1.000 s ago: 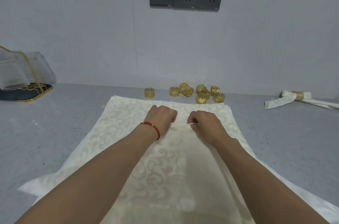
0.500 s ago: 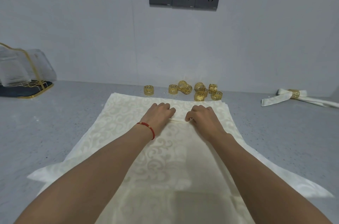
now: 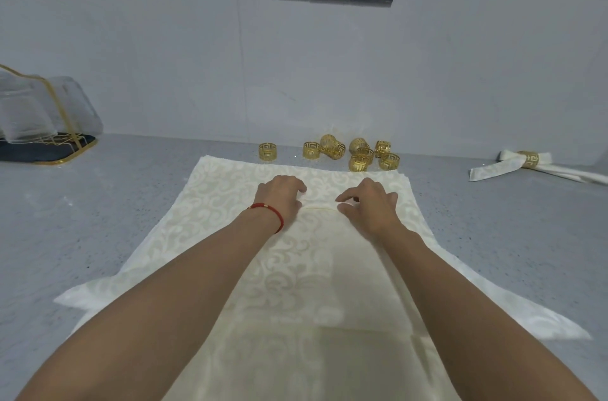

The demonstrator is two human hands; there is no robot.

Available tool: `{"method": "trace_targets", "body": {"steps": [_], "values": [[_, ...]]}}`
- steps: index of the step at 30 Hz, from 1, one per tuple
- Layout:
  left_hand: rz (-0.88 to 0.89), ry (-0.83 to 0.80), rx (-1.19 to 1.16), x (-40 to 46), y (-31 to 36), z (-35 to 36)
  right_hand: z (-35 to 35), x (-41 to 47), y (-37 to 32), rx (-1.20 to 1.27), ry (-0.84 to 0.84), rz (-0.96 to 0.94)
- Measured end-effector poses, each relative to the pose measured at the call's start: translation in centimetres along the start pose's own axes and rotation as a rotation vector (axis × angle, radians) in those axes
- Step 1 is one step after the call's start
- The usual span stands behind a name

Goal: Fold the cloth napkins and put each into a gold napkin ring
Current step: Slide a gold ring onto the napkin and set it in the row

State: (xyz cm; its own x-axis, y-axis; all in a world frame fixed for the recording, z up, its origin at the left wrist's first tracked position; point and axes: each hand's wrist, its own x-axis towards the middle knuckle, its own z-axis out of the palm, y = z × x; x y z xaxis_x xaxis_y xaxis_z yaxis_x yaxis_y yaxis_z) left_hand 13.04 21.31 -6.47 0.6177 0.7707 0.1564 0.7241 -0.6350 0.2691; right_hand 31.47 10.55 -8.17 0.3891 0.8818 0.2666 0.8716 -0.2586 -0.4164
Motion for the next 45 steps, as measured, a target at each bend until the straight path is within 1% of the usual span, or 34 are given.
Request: {"method": "trace_targets", "body": {"steps": [3, 5, 7, 9, 11, 13, 14, 15, 16, 17, 19, 20, 21, 24, 26, 28, 31, 33, 36, 38, 39, 41, 44, 45], "values": [[0.064, 0.044, 0.084, -0.3, 0.1, -0.2, -0.3, 0.0, -0.6, -0.039, 0.015, -0.016], [0.132, 0.102, 0.195, -0.9, 0.2, -0.3, -0.9, -0.2, -1.1, -0.061, -0.011, -0.076], [0.204, 0.138, 0.375, -1.4, 0.4, -0.5, -1.5, -0.6, -1.2, -0.177, -0.039, -0.218], [0.286, 0.152, 0.527, -1.8, 0.7, -0.9, -1.6, -0.8, -0.9, -0.365, -0.012, -0.408], [0.394, 0.127, 0.658, -2.2, 1.1, -1.4, -1.4, -1.3, -0.4, -0.534, 0.038, -0.550], [0.486, 0.079, 0.714, -2.7, 1.2, -1.9, -1.6, -1.8, -0.3, -0.625, 0.021, -0.626], [0.501, 0.053, 0.690, -2.9, 1.2, -2.1, -1.7, -1.9, 0.0, -0.608, -0.013, -0.634], [0.484, 0.021, 0.627, -3.0, 1.1, -2.1, -1.9, -2.0, 0.0, -0.539, -0.064, -0.598], [0.436, 0.010, 0.507, -3.0, 0.8, -1.9, -2.3, -2.1, -0.2, -0.431, -0.109, -0.518], [0.351, 0.006, 0.353, -2.8, 0.2, -1.6, -2.5, -2.1, -0.4, -0.285, -0.135, -0.413], [0.185, 0.036, 0.093, -2.6, -0.9, -1.0, -2.1, -2.0, -0.2, 0.008, -0.116, -0.228], [0.146, 0.063, 0.026, -2.6, -1.1, -0.8, -1.7, -2.0, 0.0, 0.106, -0.113, -0.164], [0.117, 0.065, -0.010, -2.4, -1.4, -0.6, -1.3, -2.1, 0.1, 0.150, -0.118, -0.126], [0.172, 0.035, -0.028, -2.7, -1.5, -0.3, -0.8, -2.2, 0.6, 0.064, -0.136, -0.108], [0.220, 0.088, 0.035, -2.9, -1.6, -0.4, -1.3, -2.3, 0.5, -0.032, -0.140, -0.151], [0.281, 0.129, 0.129, -3.3, -1.6, -0.4, -1.8, -2.6, 0.2, -0.120, -0.132, -0.233], [0.366, 0.144, 0.406, -3.8, -1.2, -0.6, -2.6, -3.2, -0.3, -0.263, -0.107, -0.346], [0.432, 0.111, 0.517, -4.1, -0.9, -1.3, -3.0, -3.6, -0.5, -0.329, -0.104, -0.416], [0.540, -0.008, 0.609, -4.5, -0.9, -2.1, -3.2, -4.1, -0.6, -0.453, -0.102, -0.509], [0.543, -0.081, 0.556, -4.8, -0.9, -2.4, -3.3, -4.4, -0.6, -0.476, -0.141, -0.517], [0.497, -0.099, 0.463, -4.8, -1.1, -2.5, -3.5, -4.5, -0.7, -0.445, -0.168, -0.480], [0.354, -0.084, 0.229, -4.7, -1.6, -2.5, -4.0, -4.3, -0.7, -0.275, -0.203, -0.339], [0.156, 0.012, -0.071, -4.9, -2.3, -1.9, -3.9, -4.3, -0.2, 0.037, -0.121, -0.164], [0.120, 0.033, -0.118, -5.0, -2.4, -1.8, -3.7, -4.4, 0.0, 0.093, -0.101, -0.136]]}}
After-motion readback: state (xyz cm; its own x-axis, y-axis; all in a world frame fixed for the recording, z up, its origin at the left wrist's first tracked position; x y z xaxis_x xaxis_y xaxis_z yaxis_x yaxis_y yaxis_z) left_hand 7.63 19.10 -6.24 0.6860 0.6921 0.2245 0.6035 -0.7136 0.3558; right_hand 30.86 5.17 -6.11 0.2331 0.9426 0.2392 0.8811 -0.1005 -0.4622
